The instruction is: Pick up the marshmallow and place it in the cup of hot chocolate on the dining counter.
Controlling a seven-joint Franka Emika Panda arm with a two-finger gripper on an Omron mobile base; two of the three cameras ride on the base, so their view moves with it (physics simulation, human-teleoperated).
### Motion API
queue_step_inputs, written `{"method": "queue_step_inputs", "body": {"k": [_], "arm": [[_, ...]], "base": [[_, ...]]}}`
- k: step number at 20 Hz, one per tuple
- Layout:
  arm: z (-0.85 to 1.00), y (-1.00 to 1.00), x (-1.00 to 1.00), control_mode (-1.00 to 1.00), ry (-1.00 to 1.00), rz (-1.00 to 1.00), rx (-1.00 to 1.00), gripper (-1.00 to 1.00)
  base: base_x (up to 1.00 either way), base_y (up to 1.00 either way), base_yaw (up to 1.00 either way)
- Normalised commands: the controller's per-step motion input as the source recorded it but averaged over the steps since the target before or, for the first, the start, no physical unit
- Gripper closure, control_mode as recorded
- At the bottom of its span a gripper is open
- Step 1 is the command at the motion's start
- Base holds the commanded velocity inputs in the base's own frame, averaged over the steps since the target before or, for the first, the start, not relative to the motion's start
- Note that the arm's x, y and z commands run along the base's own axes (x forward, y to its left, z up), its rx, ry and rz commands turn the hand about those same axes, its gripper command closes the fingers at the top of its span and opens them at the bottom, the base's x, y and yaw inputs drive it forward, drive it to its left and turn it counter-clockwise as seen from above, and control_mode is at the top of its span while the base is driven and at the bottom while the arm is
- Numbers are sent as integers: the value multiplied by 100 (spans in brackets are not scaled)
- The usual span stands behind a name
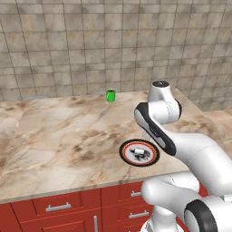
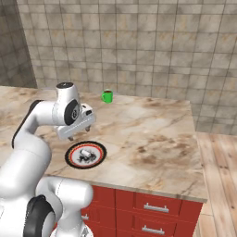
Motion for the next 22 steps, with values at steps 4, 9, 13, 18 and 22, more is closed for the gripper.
{"method": "queue_step_inputs", "body": {"k": [4,9,13,18,22], "arm": [[-28,0,4,-100,5,9,0,-100],[-27,4,15,-100,11,4,0,-100],[-26,16,33,-100,18,0,0,-100],[-28,17,31,-100,15,0,0,-100],[-34,3,12,-100,5,0,0,-100]], "base": [[0,0,0],[0,0,0],[0,0,0],[0,0,0],[0,0,0]]}}
